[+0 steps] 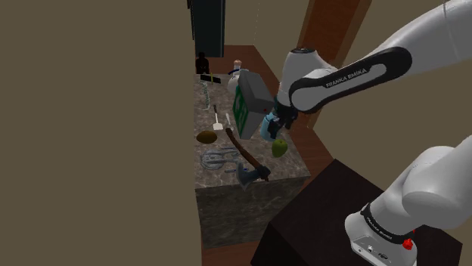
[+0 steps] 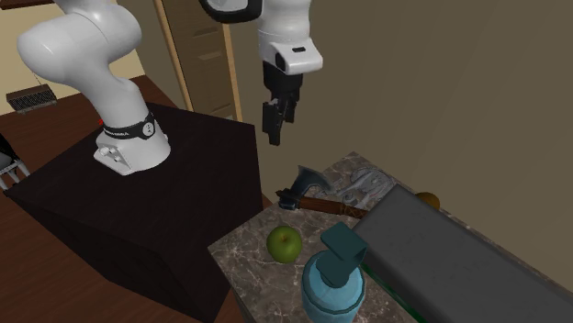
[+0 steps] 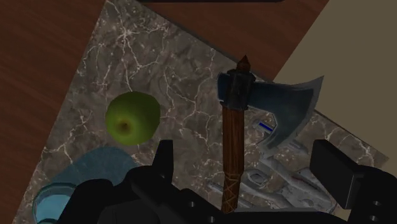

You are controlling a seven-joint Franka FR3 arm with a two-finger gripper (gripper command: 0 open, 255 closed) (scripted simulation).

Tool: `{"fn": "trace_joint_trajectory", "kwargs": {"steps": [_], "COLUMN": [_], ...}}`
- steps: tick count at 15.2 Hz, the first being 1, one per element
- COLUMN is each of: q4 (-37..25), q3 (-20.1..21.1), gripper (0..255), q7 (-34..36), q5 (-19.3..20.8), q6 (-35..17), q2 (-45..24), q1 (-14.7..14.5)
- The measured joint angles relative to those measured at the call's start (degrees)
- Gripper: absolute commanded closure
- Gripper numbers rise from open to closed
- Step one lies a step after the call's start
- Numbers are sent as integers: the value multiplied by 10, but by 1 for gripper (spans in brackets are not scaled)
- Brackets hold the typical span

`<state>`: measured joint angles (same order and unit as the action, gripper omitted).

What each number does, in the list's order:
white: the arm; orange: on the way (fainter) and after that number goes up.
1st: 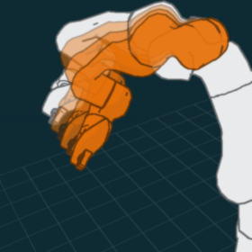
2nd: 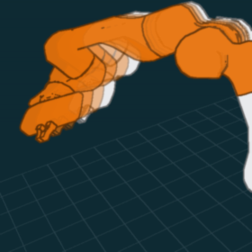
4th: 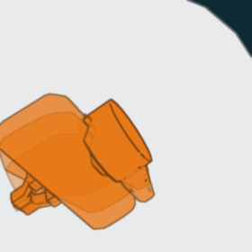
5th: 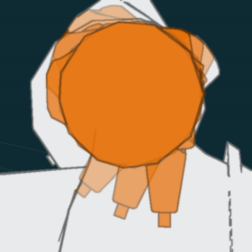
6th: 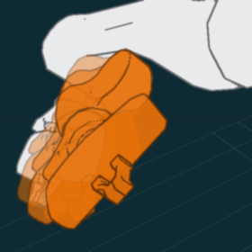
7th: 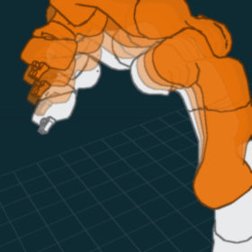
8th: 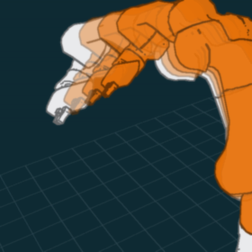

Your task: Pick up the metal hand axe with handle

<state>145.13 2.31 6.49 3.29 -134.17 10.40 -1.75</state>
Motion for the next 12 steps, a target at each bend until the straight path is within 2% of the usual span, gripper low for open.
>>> {"fn": "trace_joint_trajectory", "kwargs": {"steps": [6, 12], "q4": [-43, -115], "q3": [6, -3], "gripper": [0, 0], "q7": [33, 67], "q5": [29, 64], "q6": [-113, -188], "q2": [-143, -277], "q1": [0, -10]}}
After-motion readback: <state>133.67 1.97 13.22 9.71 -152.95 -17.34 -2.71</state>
